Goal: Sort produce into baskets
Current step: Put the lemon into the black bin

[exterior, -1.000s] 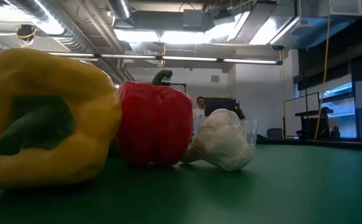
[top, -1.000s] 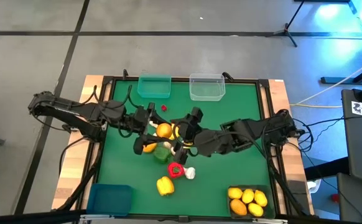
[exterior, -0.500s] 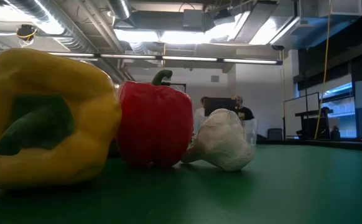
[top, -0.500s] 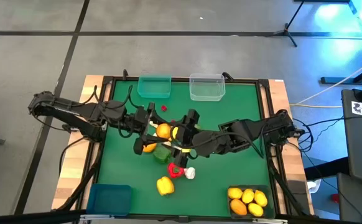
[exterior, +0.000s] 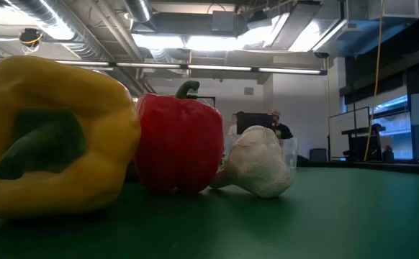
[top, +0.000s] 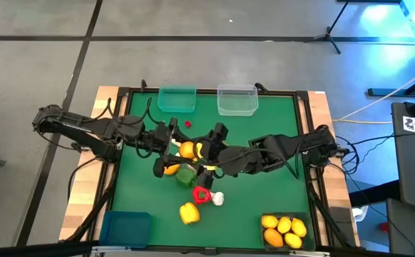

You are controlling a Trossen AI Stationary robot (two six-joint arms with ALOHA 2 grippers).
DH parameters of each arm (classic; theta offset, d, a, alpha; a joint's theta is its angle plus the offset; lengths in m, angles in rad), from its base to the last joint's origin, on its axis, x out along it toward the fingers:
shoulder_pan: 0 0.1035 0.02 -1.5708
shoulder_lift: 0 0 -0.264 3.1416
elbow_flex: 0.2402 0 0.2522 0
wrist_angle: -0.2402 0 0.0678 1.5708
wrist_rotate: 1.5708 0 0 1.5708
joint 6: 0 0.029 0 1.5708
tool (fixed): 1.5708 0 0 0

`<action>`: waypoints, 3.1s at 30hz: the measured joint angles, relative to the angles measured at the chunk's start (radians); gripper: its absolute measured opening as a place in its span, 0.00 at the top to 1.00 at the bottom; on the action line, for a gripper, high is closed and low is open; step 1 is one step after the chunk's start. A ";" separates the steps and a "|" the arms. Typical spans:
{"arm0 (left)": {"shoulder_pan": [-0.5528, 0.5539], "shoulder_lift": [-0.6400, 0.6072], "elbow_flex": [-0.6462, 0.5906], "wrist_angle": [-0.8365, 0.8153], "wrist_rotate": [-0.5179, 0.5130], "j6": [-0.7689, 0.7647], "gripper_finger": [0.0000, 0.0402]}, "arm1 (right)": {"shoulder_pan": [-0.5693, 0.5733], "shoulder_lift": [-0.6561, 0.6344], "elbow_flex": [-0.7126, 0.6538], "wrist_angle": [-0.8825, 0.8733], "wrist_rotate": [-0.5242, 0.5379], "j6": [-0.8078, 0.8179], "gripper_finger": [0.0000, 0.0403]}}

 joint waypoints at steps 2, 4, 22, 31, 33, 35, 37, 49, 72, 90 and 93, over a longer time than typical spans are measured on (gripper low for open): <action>0.000 0.000 0.000 0.000 0.000 0.001 0.34 | -0.002 0.002 0.000 -0.001 -0.013 0.000 0.25; 0.000 0.000 0.000 0.001 0.000 0.002 0.34 | -0.002 0.002 0.000 -0.002 -0.013 0.001 0.29; 0.000 0.000 0.000 -0.006 -0.003 0.013 0.34 | -0.001 0.002 0.001 -0.024 -0.008 0.002 0.59; 0.000 0.000 0.000 -0.008 -0.002 0.011 0.34 | -0.001 0.002 0.001 -0.025 -0.009 0.003 0.59; 0.000 0.000 0.000 -0.008 0.003 0.021 0.33 | -0.001 0.002 0.001 -0.025 -0.009 0.002 0.59; 0.000 0.000 0.000 -0.007 0.008 0.028 0.32 | -0.001 0.002 0.001 -0.025 -0.010 0.003 0.59; 0.000 0.000 0.000 -0.007 0.012 0.032 0.28 | -0.001 0.002 0.001 -0.026 -0.013 0.004 0.59; -0.002 -0.024 0.002 -0.176 0.019 0.046 0.16 | -0.001 0.002 0.000 -0.063 -0.020 0.024 0.59; -0.002 -0.159 0.002 -0.430 0.010 -0.036 0.17 | 0.559 -0.003 -0.085 -0.773 0.025 1.340 0.59; 0.002 -0.157 0.001 -0.428 -0.026 -0.059 0.17 | 0.635 0.000 -0.429 -0.778 -0.598 1.730 0.59; 0.002 -0.157 0.001 -0.428 -0.031 -0.060 0.17 | 0.657 -0.017 -0.462 -0.777 -0.612 1.771 0.59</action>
